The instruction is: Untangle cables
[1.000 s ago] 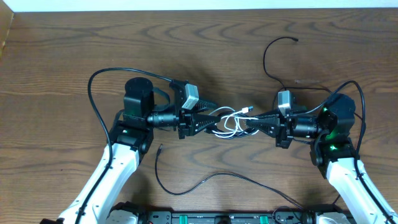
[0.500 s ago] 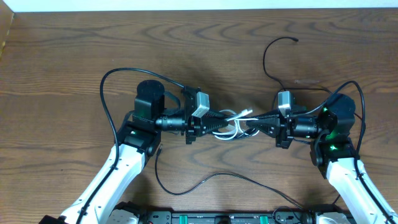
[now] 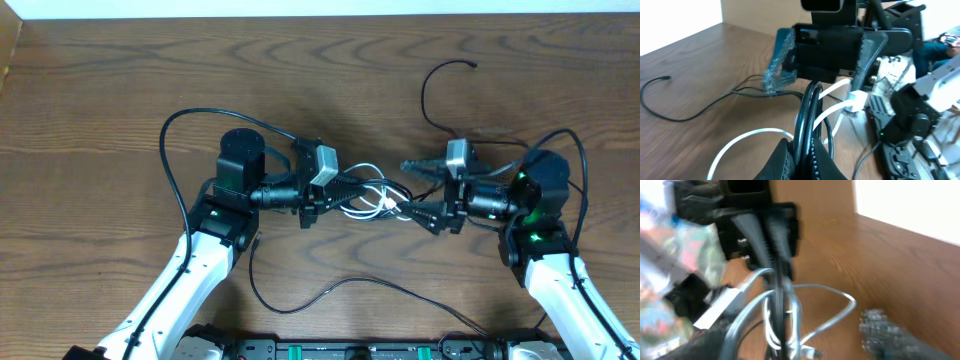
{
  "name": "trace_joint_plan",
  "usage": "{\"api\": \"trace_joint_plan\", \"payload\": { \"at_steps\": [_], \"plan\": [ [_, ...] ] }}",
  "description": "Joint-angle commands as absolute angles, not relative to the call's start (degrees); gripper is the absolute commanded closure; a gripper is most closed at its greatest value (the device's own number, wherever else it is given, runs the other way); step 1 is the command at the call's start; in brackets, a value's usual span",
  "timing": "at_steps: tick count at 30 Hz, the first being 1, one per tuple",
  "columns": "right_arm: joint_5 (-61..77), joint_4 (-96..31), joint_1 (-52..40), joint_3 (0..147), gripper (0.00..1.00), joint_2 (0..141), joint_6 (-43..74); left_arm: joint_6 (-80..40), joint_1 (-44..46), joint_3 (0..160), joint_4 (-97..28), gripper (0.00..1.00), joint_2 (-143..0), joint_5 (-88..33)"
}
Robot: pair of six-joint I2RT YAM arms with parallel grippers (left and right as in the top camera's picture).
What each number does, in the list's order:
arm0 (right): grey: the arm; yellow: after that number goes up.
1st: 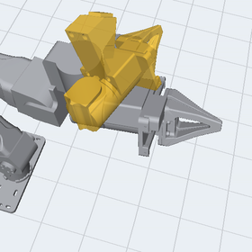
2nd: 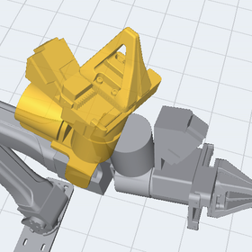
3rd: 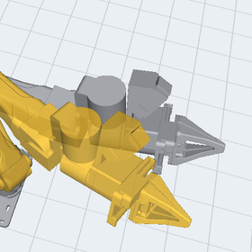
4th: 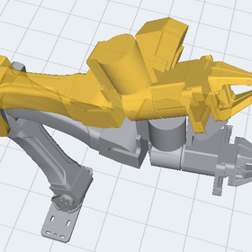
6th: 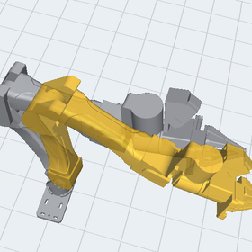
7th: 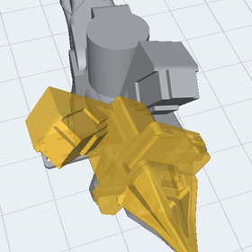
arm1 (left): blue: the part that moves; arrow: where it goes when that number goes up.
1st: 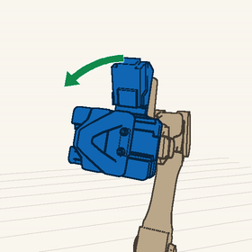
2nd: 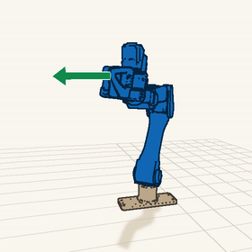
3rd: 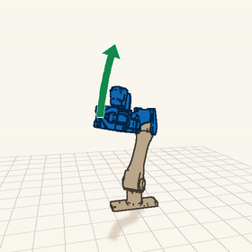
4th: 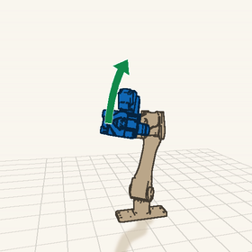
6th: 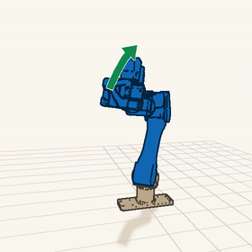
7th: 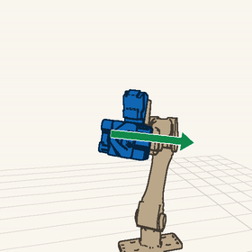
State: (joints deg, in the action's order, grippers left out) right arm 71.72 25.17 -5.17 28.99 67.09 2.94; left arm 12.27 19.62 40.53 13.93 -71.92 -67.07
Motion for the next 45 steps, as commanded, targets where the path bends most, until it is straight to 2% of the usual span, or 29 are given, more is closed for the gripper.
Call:
{"api": "trace_joint_plan", "payload": {
  "at_steps": [1, 4, 7, 11, 17, 22, 28, 35, 45],
  "plan": [
    [57.4, 22.4, -5.2, 29.1, 0.13, 66.7, 10.2, 12.8, 19.7, 41.1, 14.2, 0.93, -72.2, -63.3],
    [52.7, 21.1, -5.2, 29.1, 0.07, 66.7, 12.7, 11.7, 19.7, 41.1, 14.2, 0.92, -72.2, -60.8],
    [48.5, 20.7, -4.9, 29.1, 0.02, 66.7, 16.7, 7.6, 19.7, 41.1, 14.2, 0.93, -72.2, -53.0],
    [40.6, 17.1, -2.7, 29.1, 0.02, 66.7, 25.4, -0.2, 19.7, 41.1, 14.2, 0.93, -72.2, -42.1],
    [35.5, 7.0, -0.8, 29.1, 0.02, 66.7, 33.8, -10.0, 19.1, 41.1, 14.5, 0.93, -72.2, -35.9],
    [41.9, 4.3, -1.0, 29.1, 0.09, 66.7, 33.6, -24.1, 18.7, 41.1, 18.7, 0.93, -72.2, -35.8],
    [47.7, 6.5, -3.3, 29.1, 0.10, 66.7, 34.6, -34.7, 18.7, 41.1, 25.7, 0.93, -72.2, -40.4],
    [49.2, 17.8, -8.2, 29.1, 0.09, 66.7, 46.2, -39.1, 19.6, 41.1, 26.1, 0.93, -72.2, -41.6],
    [46.7, 19.7, -10.2, 29.1, 0.14, 66.7, 46.7, -39.1, 21.7, 41.1, 27.5, 0.92, -72.2, -41.6]
  ]
}}
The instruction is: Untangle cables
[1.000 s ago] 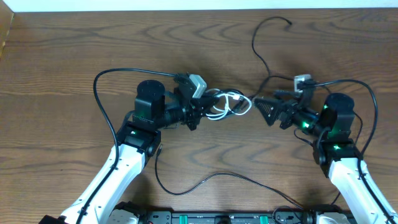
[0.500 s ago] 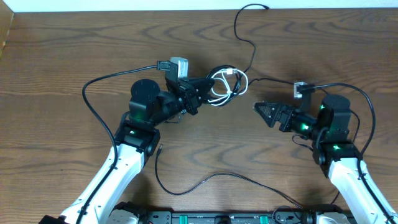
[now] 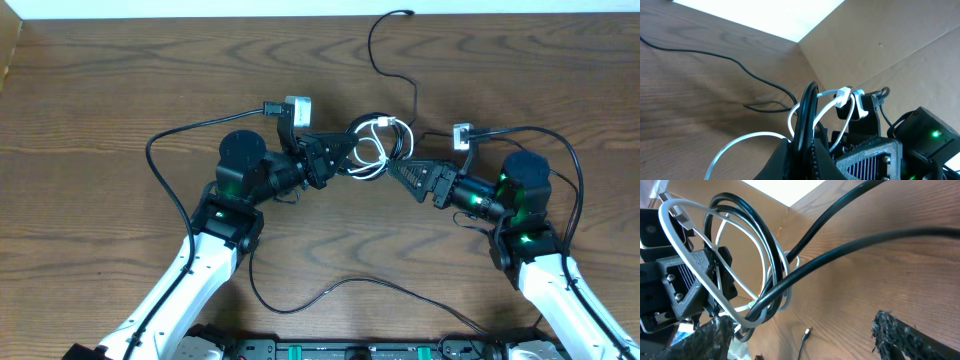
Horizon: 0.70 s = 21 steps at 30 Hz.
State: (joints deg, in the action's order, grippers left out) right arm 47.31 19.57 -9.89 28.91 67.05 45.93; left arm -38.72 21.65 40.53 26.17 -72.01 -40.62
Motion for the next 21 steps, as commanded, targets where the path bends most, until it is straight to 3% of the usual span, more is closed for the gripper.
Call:
{"api": "trace_joint_plan", "payload": {
  "at_steps": [1, 21],
  "plan": [
    [46.7, 19.7, -10.2, 29.1, 0.15, 66.7, 46.7, -39.1, 21.7, 41.1, 28.1, 0.93, -72.2, -41.6],
    [45.4, 18.8, -10.2, 29.1, 0.15, 66.7, 45.6, -37.1, 20.7, 41.1, 30.1, 0.93, -72.2, -43.5]
  ]
}}
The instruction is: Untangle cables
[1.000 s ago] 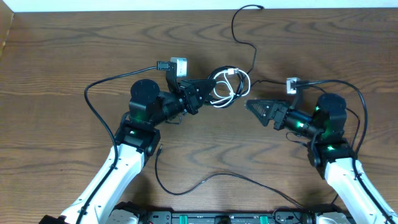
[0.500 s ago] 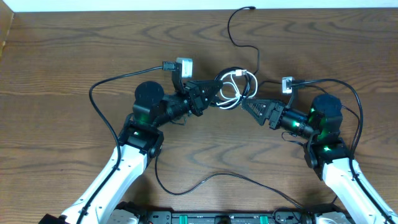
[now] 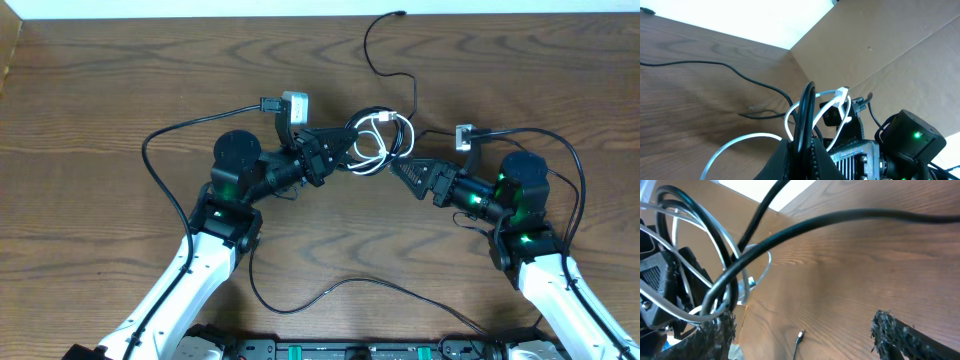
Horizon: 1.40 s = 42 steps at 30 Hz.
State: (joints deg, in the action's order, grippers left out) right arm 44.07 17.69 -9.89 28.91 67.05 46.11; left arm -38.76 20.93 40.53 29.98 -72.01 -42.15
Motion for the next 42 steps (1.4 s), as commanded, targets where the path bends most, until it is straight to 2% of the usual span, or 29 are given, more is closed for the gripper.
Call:
{"api": "trace_joint_plan", "payload": {
  "at_steps": [1, 19, 28, 29, 31, 33, 34, 37, 42],
  "plan": [
    [45.6, 19.2, -10.2, 29.1, 0.15, 66.7, 45.6, -37.1, 20.7, 41.1, 30.1, 0.92, -72.2, -43.7],
    [45.4, 19.5, -10.2, 29.1, 0.15, 66.7, 45.6, -37.1, 25.3, 41.1, 30.1, 0.93, -72.2, -44.8],
    [45.6, 22.2, -10.5, 29.1, 0.21, 66.7, 45.6, -37.1, 28.1, 41.1, 30.1, 0.93, -72.2, -44.3],
    [45.6, 22.6, -10.8, 29.1, 0.23, 66.7, 45.6, -37.1, 28.1, 41.1, 30.1, 0.93, -72.2, -44.4],
    [45.2, 23.0, -11.7, 29.1, 0.34, 66.7, 45.6, -37.1, 28.1, 41.1, 30.2, 0.93, -72.2, -44.3],
    [45.2, 22.9, -11.9, 29.1, 0.57, 66.7, 45.6, -37.1, 28.1, 41.1, 30.1, 0.93, -72.2, -44.3],
    [45.2, 22.9, -11.9, 29.1, 0.61, 66.7, 45.6, -37.1, 28.1, 41.1, 30.1, 0.93, -72.2, -44.3],
    [45.1, 22.6, -11.9, 29.1, 0.84, 66.7, 44.3, -37.1, 28.1, 41.1, 30.2, 0.92, -72.2, -44.1],
    [42.2, 16.6, -12.0, 29.1, 0.99, 66.7, 42.8, -37.1, 28.1, 41.1, 30.2, 0.93, -72.2, -43.9]
  ]
}}
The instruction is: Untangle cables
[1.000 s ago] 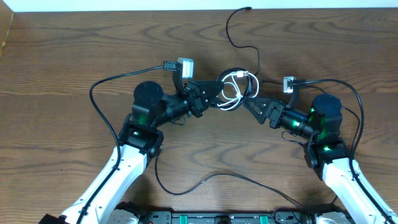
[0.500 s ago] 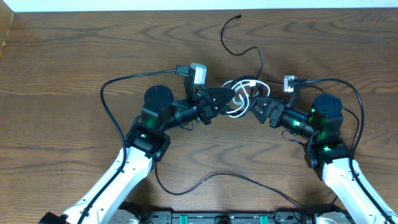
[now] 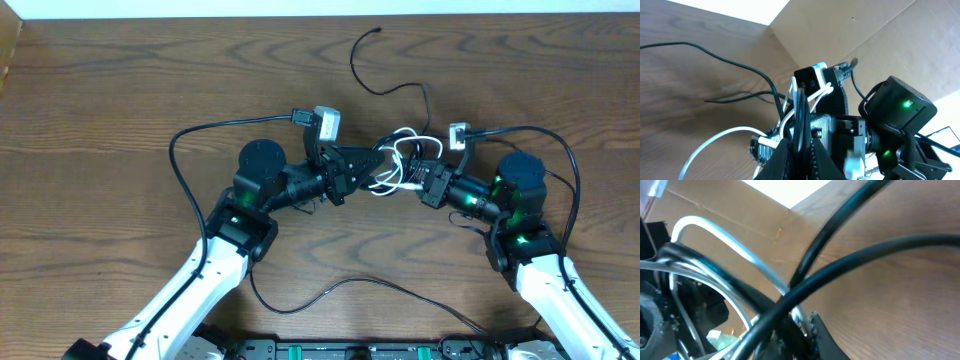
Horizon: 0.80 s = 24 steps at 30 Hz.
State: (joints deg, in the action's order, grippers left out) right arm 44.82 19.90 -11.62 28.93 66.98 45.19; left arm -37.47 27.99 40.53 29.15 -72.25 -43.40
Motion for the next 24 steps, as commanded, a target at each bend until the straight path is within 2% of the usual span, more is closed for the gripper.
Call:
{"api": "trace_joint_plan", "payload": {
  "at_steps": [1, 18, 24],
  "plan": [
    [41.4, 15.2, -11.9, 29.1, 0.99, 66.7, 42.4, -36.9, 28.1, 41.1, 30.1, 0.93, -72.2, -43.2],
    [22.1, -3.4, -12.1, 29.1, 0.99, 66.7, 33.1, -35.6, 27.9, 41.1, 30.8, 0.93, -72.2, -37.9],
    [19.6, -5.2, -12.0, 29.1, 0.99, 66.7, 31.6, -35.6, 27.9, 41.1, 30.8, 0.93, -72.2, -36.8]
  ]
}}
